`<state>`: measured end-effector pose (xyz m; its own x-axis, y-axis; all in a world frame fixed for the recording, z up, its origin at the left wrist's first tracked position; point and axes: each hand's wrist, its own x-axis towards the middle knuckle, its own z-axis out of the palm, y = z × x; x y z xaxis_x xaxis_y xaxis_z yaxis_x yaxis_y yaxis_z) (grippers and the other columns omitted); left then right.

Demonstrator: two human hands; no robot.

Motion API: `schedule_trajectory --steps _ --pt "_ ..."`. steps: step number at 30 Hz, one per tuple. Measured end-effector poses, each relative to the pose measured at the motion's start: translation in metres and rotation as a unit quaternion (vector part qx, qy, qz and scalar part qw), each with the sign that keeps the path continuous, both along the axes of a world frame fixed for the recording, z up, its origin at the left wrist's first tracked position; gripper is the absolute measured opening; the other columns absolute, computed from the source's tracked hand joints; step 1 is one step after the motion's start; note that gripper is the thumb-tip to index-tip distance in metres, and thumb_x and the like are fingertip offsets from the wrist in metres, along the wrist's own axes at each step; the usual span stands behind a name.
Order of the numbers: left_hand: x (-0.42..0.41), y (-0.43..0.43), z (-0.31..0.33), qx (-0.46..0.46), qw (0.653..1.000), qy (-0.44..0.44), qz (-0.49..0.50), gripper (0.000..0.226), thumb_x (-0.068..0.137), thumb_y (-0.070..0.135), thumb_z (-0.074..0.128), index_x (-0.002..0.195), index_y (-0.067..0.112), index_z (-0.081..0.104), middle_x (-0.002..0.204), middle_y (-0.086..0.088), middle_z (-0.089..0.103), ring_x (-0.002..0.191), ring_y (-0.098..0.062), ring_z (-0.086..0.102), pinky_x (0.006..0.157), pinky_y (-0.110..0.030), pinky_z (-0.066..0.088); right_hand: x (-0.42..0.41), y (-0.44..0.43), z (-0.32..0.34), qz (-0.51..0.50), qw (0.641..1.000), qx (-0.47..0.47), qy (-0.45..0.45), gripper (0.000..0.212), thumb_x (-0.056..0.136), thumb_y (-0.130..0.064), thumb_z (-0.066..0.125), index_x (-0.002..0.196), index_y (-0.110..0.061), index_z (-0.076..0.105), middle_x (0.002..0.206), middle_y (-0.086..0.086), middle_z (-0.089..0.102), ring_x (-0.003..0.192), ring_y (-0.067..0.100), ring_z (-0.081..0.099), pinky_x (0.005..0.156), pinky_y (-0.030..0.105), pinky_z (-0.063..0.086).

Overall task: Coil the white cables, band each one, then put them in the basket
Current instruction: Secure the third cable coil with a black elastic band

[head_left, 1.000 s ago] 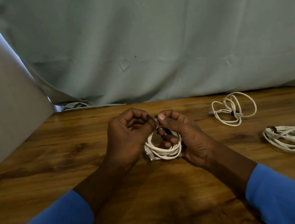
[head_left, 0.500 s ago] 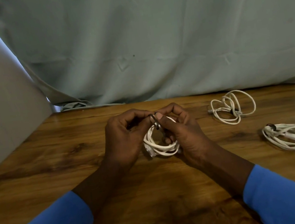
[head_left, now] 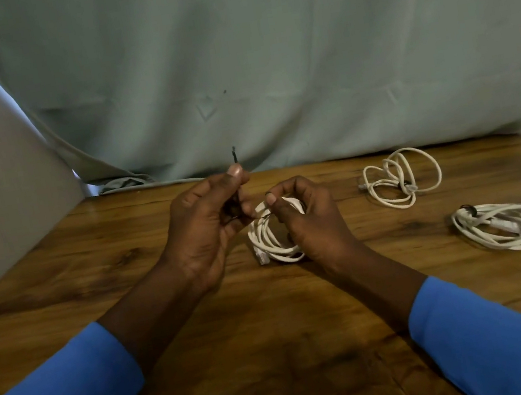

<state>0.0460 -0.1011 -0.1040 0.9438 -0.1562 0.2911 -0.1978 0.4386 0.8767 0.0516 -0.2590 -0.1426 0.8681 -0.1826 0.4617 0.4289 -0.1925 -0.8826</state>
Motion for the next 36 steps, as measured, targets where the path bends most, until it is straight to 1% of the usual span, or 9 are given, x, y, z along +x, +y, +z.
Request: schedule_trajectory --steps 2,4,7,11,16,22,25,30,36 --pt "0.002 0.001 -0.002 0.042 0.999 0.024 0.025 0.012 0.085 0.026 0.076 0.080 0.016 0.077 0.064 0.002 0.059 0.053 -0.010 0.054 0.064 -0.026 0.053 0.001 0.001 -0.002 -0.003 1.000 -0.022 -0.017 0.009 0.094 -0.028 0.072 0.092 -0.020 0.068 0.090 -0.001 0.076 0.085 0.017 0.072 0.076 0.041 0.059" --pt "0.003 0.001 -0.005 0.087 0.995 0.036 0.039 0.015 0.087 0.021 0.076 0.073 0.015 0.077 0.058 0.002 0.056 0.049 -0.011 0.049 0.060 -0.026 0.047 -0.001 0.001 -0.001 -0.001 0.999 -0.024 -0.032 0.009 0.095 -0.025 0.072 0.092 -0.017 0.069 0.089 -0.002 0.076 0.085 0.014 0.072 0.077 0.039 0.059" --pt "0.003 0.002 -0.007 0.134 0.990 0.041 0.033 0.015 0.087 0.018 0.077 0.084 0.003 0.078 0.054 0.001 0.053 0.047 -0.011 0.045 0.053 -0.024 0.041 -0.003 0.001 0.000 0.004 0.998 -0.033 -0.048 0.009 0.095 -0.023 0.072 0.092 -0.015 0.069 0.088 -0.002 0.075 0.082 0.011 0.071 0.072 0.033 0.057" --pt "0.003 0.003 -0.009 0.203 0.978 0.035 -0.018 0.014 0.087 0.017 0.077 0.073 0.012 0.078 0.060 -0.002 0.058 0.053 -0.011 0.049 0.052 -0.022 0.041 -0.003 0.001 0.001 0.024 0.999 0.014 -0.039 0.008 0.096 -0.020 0.072 0.093 -0.013 0.070 0.084 -0.001 0.075 0.074 0.008 0.068 0.061 0.024 0.048" --pt "0.005 0.004 -0.009 0.183 0.983 0.005 -0.017 0.030 0.090 0.011 0.070 0.061 0.018 0.077 0.058 0.001 0.058 0.056 -0.010 0.050 0.056 -0.023 0.042 -0.006 -0.001 0.007 0.063 0.996 0.057 -0.024 0.013 0.096 -0.013 0.071 0.101 0.000 0.070 0.077 -0.001 0.073 0.065 0.006 0.067 0.055 0.019 0.049" --pt "0.005 0.001 -0.014 0.154 0.988 0.005 0.005 0.022 0.089 0.012 0.073 0.068 0.015 0.076 0.059 0.000 0.062 0.052 -0.007 0.055 0.054 -0.020 0.045 -0.008 -0.001 0.009 0.072 0.996 0.046 -0.029 0.013 0.096 -0.008 0.070 0.103 0.003 0.070 0.077 0.004 0.072 0.067 0.009 0.067 0.056 0.020 0.049" --pt "0.005 0.001 -0.015 0.140 0.990 0.012 0.021 0.016 0.089 0.015 0.075 0.073 0.013 0.076 0.065 -0.002 0.066 0.060 -0.011 0.057 0.065 -0.028 0.047 -0.009 0.000 0.009 0.079 0.995 0.050 -0.032 0.015 0.096 -0.006 0.069 0.102 0.007 0.068 0.074 0.005 0.072 0.065 0.007 0.067 0.055 0.018 0.049" --pt "0.002 0.001 -0.014 0.136 0.991 0.006 0.016 0.012 0.090 0.014 0.074 0.080 0.008 0.075 0.066 -0.001 0.067 0.055 -0.007 0.057 0.061 -0.026 0.045 -0.010 0.000 0.009 0.069 0.996 0.046 -0.031 0.015 0.095 -0.011 0.071 0.100 0.004 0.070 0.074 0.002 0.072 0.066 0.007 0.067 0.056 0.017 0.049" --pt "0.003 0.000 -0.014 0.143 0.990 0.017 0.015 0.014 0.089 0.012 0.074 0.076 0.011 0.078 0.073 -0.007 0.072 0.058 -0.009 0.063 0.064 -0.027 0.051 -0.011 0.001 0.009 0.073 0.996 0.054 -0.023 0.013 0.096 -0.009 0.069 0.100 0.004 0.070 0.072 0.003 0.072 0.064 0.008 0.067 0.055 0.018 0.049"
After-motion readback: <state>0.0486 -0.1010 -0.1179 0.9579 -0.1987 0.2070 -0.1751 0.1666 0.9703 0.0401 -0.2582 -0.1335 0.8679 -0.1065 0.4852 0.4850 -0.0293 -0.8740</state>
